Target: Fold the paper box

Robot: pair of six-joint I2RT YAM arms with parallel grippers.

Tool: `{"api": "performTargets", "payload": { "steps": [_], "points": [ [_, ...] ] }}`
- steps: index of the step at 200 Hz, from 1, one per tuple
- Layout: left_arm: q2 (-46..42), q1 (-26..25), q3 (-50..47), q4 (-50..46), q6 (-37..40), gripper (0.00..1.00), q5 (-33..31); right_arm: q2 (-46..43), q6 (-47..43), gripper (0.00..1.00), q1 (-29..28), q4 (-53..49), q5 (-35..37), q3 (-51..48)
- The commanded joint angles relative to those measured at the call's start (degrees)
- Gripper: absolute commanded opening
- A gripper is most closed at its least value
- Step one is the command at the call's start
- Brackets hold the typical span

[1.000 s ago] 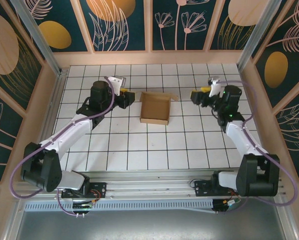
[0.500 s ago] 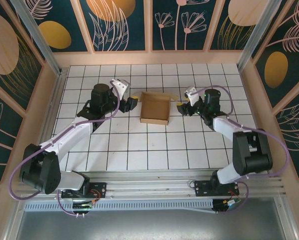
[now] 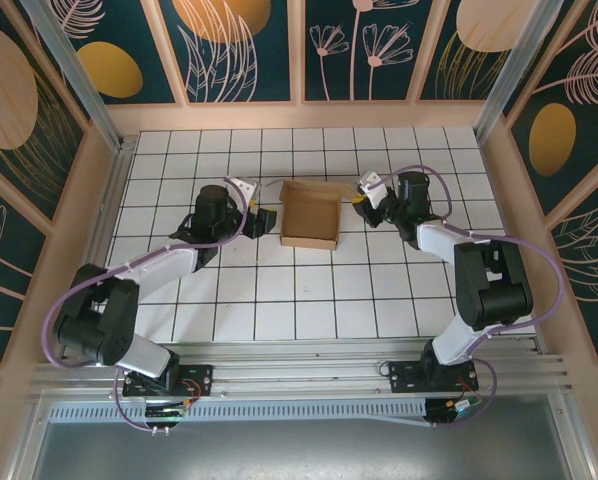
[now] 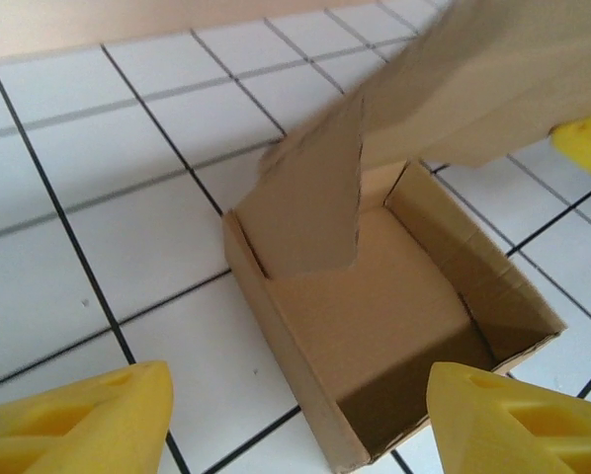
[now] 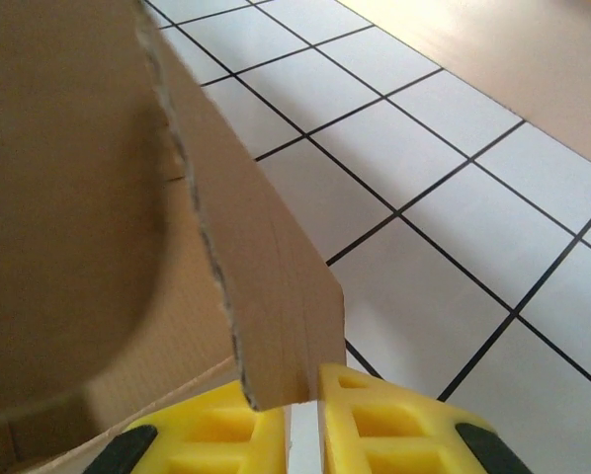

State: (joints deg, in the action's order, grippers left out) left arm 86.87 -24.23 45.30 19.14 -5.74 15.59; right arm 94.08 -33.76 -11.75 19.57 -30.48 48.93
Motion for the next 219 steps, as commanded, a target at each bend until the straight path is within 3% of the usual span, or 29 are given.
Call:
{"api": "performTargets", "payload": {
  "steps": [1,49,82,111,158,176,204,219],
  "points": [
    [3.92,-0.04,-0.44,4.33,-3.33,0.68,3.58,0.76,-0.43,0.16,-0.71,0.67,-1.07,1.87],
    [10.26,-0.03,1.15,8.64,-5.25,0.68,5.21,1.62,-1.4,0.27,-1.38,-0.41,-1.6,2.78],
    [12.79,-0.03,2.98,8.94,-4.32,0.65,1.45,2.52,-1.66,0.17,-1.96,-1.51,-0.78,4.14],
    [14.21,-0.03,4.36,11.32,-2.67,0.62,2.32,2.62,-2.1,0.12,-2.08,-1.8,-0.61,4.38],
    [18.07,-0.11,7.29,15.05,-2.32,0.59,2.01,2.77,-2.18,0.1,-2.29,-2.6,-0.55,5.04],
    [20.0,-0.07,8.61,15.89,-3.52,0.51,2.27,2.86,-2.28,0.1,-2.29,-3.04,-0.54,5.3],
    [21.09,-0.12,8.63,17.05,-5.07,0.26,3.04,3.02,-2.21,0.09,-2.66,-3.23,-0.12,5.26],
    [21.3,-0.12,7.85,17.59,-5.27,0.21,3.51,2.88,-1.68,0.09,-3.22,-2.6,0.52,4.81]
  ]
}}
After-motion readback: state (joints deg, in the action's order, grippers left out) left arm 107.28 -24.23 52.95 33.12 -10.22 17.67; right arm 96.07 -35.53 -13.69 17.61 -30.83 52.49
